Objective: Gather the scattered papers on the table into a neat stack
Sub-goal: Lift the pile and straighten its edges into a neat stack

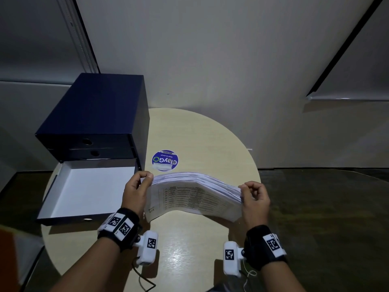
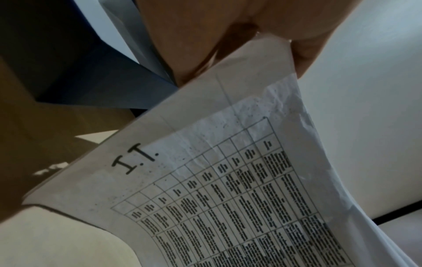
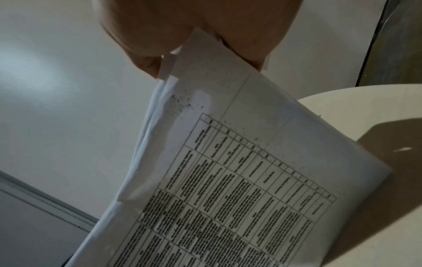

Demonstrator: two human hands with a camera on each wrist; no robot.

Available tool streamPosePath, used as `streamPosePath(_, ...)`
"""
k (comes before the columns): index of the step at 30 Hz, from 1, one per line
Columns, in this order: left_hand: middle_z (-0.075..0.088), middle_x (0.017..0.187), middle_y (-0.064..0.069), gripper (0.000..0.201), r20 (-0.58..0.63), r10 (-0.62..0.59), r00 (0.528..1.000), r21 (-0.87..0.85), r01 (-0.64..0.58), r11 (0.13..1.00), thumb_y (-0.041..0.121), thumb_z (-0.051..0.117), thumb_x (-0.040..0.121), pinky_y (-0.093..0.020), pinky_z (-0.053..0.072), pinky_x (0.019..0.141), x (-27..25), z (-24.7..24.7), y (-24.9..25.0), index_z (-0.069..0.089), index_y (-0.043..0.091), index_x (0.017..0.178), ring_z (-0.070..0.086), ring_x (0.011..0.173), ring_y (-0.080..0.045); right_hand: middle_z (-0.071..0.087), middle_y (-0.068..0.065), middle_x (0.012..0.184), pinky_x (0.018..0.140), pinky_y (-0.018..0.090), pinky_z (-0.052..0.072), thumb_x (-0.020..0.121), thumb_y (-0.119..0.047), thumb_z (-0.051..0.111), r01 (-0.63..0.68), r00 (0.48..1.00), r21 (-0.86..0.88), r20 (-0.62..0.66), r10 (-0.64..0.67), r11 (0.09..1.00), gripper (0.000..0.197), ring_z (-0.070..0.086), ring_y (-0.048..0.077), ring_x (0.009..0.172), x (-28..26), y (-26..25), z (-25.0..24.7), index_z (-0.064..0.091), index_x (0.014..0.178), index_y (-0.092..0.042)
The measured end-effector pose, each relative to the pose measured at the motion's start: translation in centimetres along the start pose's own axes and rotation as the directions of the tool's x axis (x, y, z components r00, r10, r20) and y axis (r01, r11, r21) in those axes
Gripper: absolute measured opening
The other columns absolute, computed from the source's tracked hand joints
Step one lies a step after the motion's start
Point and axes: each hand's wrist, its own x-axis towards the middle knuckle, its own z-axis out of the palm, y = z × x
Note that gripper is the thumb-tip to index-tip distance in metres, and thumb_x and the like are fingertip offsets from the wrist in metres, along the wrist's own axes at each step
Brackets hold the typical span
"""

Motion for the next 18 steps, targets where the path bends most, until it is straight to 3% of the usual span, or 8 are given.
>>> streamPosePath(5,0.062,0.089,-0.009,0.014,-0.032,0.004,0.999,-0.005,-0.004,1.0,0.026,0.056,0.097,-0.028,0.04,0.067,-0.1,0.2,0.3,0.065,0.016,0.092,0.052,0.076,-0.015,0.067,-0.002,0.094,0.081,0.041,0.053,0.089,-0.009,0.066,0.004,1.0,-0.042,0.005,-0.003,0.999,0.014,0.061,0.017,0.09,0.0,-0.3,0.1,0.064,0.089,-0.023)
streamPosePath(9,0.065,0.091,-0.008,0.017,-0.016,0.004,1.0,0.021,-0.004,1.0,0.031,0.054,0.098,-0.029,0.043,0.067,0.0,0.0,0.2,0.066,0.019,0.095,0.054,0.078,-0.016,0.067,-0.005,0.097,0.082,0.043,0.057,0.09,-0.017,0.068,0.014,0.999,-0.06,0.052,-0.011,0.998,0.01,0.063,0.017,0.094,-0.2,-0.3,0.1,0.064,0.094,-0.025)
streamPosePath(11,0.066,0.093,-0.009,0.018,-0.009,-0.01,1.0,0.006,0.01,1.0,0.034,0.054,0.097,-0.031,0.044,0.068,0.2,-0.1,-0.2,0.065,0.021,0.094,0.056,0.08,-0.02,0.069,-0.001,0.099,0.084,0.046,0.057,0.089,-0.023,0.071,0.013,0.999,-0.03,0.035,-0.012,0.999,0.009,0.064,0.023,0.098,-0.2,-0.2,0.0,0.065,0.095,-0.025)
streamPosePath(13,0.067,0.094,-0.005,0.028,0.033,0.004,0.999,-0.018,-0.004,1.0,0.048,0.055,0.09,-0.032,0.046,0.07,0.0,-0.6,-0.1,0.064,0.022,0.096,0.059,0.084,-0.022,0.069,0.002,0.108,0.089,0.048,0.056,0.079,-0.043,0.079,-0.014,0.996,0.086,0.093,0.006,0.996,0.034,0.064,0.026,0.105,-0.3,0.1,-0.6,0.065,0.105,-0.026)
streamPosePath(15,0.068,0.095,0.007,0.051,0.137,0.055,0.989,-0.094,-0.042,0.995,0.058,0.065,0.073,-0.027,0.05,0.07,-0.6,-1.2,-0.2,0.059,0.02,0.106,0.063,0.086,-0.013,0.065,-0.007,0.125,0.088,0.037,0.056,0.061,-0.054,0.085,-0.038,0.964,0.138,0.266,0.0,0.99,0.078,0.063,0.015,0.113,-0.3,1.0,-2.0,0.055,0.128,-0.029)
streamPosePath(18,0.066,0.1,0.017,0.072,0.31,0.042,0.95,-0.141,0.002,0.99,0.037,0.079,0.057,-0.025,0.057,0.071,-1.2,-2.2,-1.4,0.047,0.024,0.121,0.065,0.092,-0.004,0.055,-0.019,0.136,0.088,0.023,0.056,0.056,-0.026,0.093,-0.075,0.855,0.076,0.518,0.025,0.994,0.109,0.058,0.0,0.119,-0.8,3.0,-4.1,0.033,0.148,-0.037)
